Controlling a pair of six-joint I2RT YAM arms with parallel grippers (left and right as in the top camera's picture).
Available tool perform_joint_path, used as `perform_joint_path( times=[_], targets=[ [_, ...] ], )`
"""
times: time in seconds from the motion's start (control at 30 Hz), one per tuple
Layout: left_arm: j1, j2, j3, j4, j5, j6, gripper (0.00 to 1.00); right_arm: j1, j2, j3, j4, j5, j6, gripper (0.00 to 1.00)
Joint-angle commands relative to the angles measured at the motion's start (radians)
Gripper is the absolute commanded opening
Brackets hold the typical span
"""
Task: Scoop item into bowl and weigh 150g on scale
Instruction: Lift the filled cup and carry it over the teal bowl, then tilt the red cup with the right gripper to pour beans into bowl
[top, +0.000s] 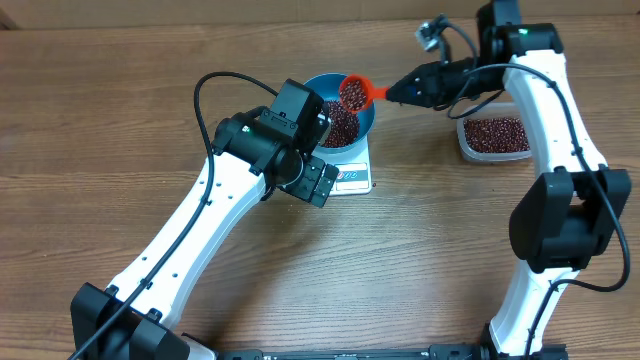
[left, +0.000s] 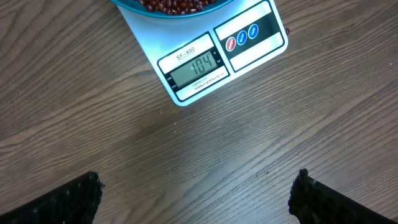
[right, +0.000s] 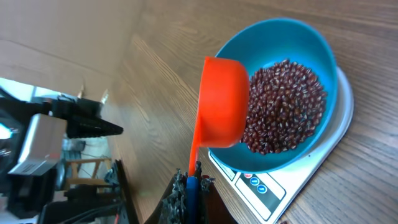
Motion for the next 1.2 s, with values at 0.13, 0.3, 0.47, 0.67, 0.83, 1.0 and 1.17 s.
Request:
perform_joint_path(
  times=[0.13, 0.3, 0.47, 0.67, 0.83, 1.0, 1.17],
  targets=[
    [-0.002, -0.011, 0.009, -0.003, -0.003, 0.015, 1.0, 0.061, -0.007, 0.031, 0.034, 0.121, 0.029, 0.04],
    [-0.002, -0.011, 0.009, -0.003, -0.003, 0.015, 1.0, 0.079, -0.019, 0.031, 0.039, 0.122, -0.027, 0.04],
    [-0.002, -0.011, 0.009, -0.003, -0.003, 0.015, 1.0, 0.08, -0.022, 0.031, 0.115, 0.175, 0.114, 0.04],
    [-0.002, -0.011, 0.009, -0.003, -0.003, 0.015, 1.0, 0.106, -0.028, 0.031, 0.064, 0.209, -0.053, 0.04],
    [-0.002, -0.011, 0.009, -0.003, -0.003, 0.016, 1.0, 0.11, -0.031, 0.031, 0.076, 0.213, 0.015, 0.04],
    [-0.002, -0.011, 0.009, -0.003, -0.003, 0.016, 1.0, 0.118, -0.032, 0.031, 0.071, 0.24, -0.013, 0.04],
    [-0.002, -0.011, 0.009, -0.003, -0.003, 0.016, 1.0, 0.119, -0.032, 0.031, 0.076, 0.243, 0.002, 0.04]
  ],
)
